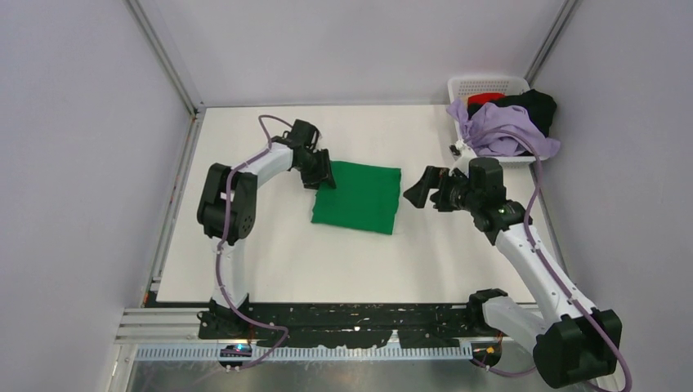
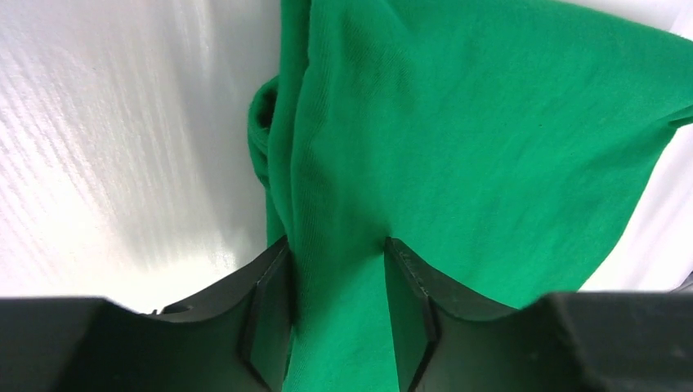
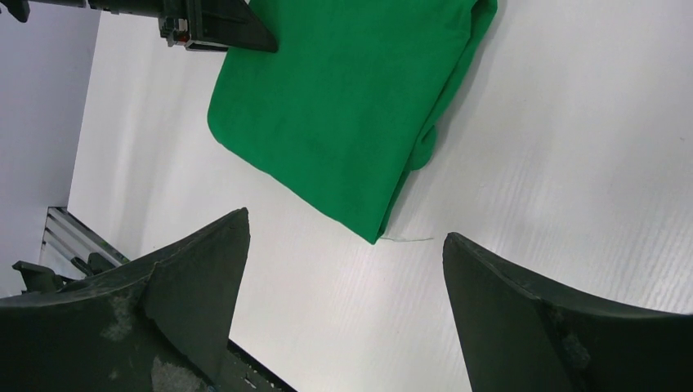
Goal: Fold and stack the t-shirts
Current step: Put the neatly folded tshirt into the corner of the board with the left arm
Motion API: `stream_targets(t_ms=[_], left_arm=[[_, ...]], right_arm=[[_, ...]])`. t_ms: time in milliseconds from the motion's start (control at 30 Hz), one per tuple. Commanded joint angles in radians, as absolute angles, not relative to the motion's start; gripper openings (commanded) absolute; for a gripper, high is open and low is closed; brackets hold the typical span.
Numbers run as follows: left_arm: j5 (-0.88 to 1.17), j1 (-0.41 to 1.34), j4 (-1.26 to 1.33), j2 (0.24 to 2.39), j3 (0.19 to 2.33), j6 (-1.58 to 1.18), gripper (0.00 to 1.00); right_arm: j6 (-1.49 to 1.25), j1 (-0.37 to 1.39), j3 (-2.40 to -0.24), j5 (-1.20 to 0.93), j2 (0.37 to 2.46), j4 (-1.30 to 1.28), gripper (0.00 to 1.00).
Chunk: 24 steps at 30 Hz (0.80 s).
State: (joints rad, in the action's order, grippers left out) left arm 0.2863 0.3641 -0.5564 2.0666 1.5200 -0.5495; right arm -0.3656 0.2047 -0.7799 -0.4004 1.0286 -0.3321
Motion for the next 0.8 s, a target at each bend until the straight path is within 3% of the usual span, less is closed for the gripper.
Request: stream_targets(t_ms=[0,100,167,233,333,767], left_arm=[[0.325,0.385,-0.546,2.070,1.530,-0.577,0.43],[0.317,0.394,-0.563,2.083,1.554,-0.588,0.33],[0.296,0.402,-0.586,2.089,1.572,-0.592,0.20],[0.274,0.408,-0.606,2.096,1.593,-0.593,0.16],[0.247,0.408,-0.647,2.111,1.630,-0.578,0.00],[-0.189,0.334,-0.863,2.151,1.876,-0.392,0.00]], right_arm=[[-0.320,0.194,-0.785,-0.365,0.936,-0.399,0.95],[-0.297,0.191,-0.792,-0.357,0.897,-0.432,0.95],[-0.288,0.188,-0.794,-0.351,0.871,-0.446,0.95],[-0.280,0.184,-0.795,-0.350,0.850,-0.459,0.95],[-0.267,0.182,-0.794,-0.341,0.824,-0.468,0.95],[-0.248,0.180,-0.763,-0.209,0.797,-0.472,0.95]])
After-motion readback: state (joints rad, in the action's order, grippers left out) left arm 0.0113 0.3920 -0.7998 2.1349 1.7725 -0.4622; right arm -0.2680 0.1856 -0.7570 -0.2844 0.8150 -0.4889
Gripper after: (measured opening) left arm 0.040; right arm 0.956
